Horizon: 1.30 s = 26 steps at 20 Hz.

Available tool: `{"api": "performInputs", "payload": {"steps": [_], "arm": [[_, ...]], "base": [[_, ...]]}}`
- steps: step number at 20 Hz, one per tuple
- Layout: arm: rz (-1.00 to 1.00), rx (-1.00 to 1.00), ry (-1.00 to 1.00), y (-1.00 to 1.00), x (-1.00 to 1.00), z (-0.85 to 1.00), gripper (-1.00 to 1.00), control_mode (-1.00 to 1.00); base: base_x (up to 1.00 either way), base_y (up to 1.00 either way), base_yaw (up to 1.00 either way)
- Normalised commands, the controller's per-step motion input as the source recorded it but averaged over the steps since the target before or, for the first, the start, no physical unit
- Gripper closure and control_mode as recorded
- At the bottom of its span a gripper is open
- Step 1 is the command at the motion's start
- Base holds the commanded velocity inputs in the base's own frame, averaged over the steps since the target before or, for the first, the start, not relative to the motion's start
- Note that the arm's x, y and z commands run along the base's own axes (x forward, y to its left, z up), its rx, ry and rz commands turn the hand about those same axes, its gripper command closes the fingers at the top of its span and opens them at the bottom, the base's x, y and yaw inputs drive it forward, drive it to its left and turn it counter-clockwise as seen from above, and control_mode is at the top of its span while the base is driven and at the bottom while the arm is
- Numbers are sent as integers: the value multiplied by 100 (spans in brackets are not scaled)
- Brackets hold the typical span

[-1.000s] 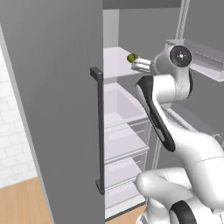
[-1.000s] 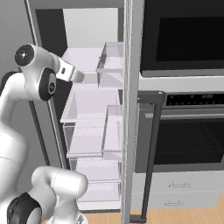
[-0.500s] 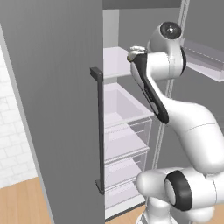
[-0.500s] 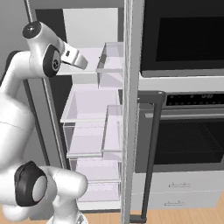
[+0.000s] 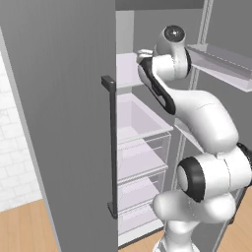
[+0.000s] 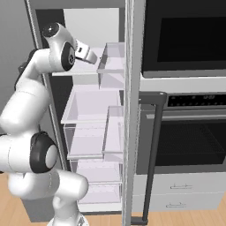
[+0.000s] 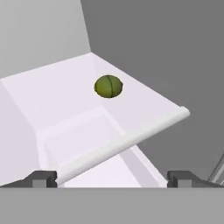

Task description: Place one lime and one chicken drumstick in each tupperware on the nearby counter, to pack two identical lunches.

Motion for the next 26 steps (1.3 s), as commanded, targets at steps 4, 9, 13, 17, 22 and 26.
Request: {"api": "performInputs", "payload": {"steps": [4, 9, 13, 17, 22, 26], "arm": [[0, -5, 0, -18, 83, -27, -100, -100], [0, -1, 0, -18, 74, -13, -100, -100], [2, 0, 0, -8, 51, -7, -100, -100], [2, 0, 1, -12, 31, -7, -100, -100], [0, 0, 3, -3, 32, -18, -100, -100], [0, 0, 3, 0, 43, -7, -100, -100]], "base": [[0, 0, 0], [0, 0, 0], [0, 0, 0], [0, 0, 0], [0, 0, 0], [0, 0, 0]]}}
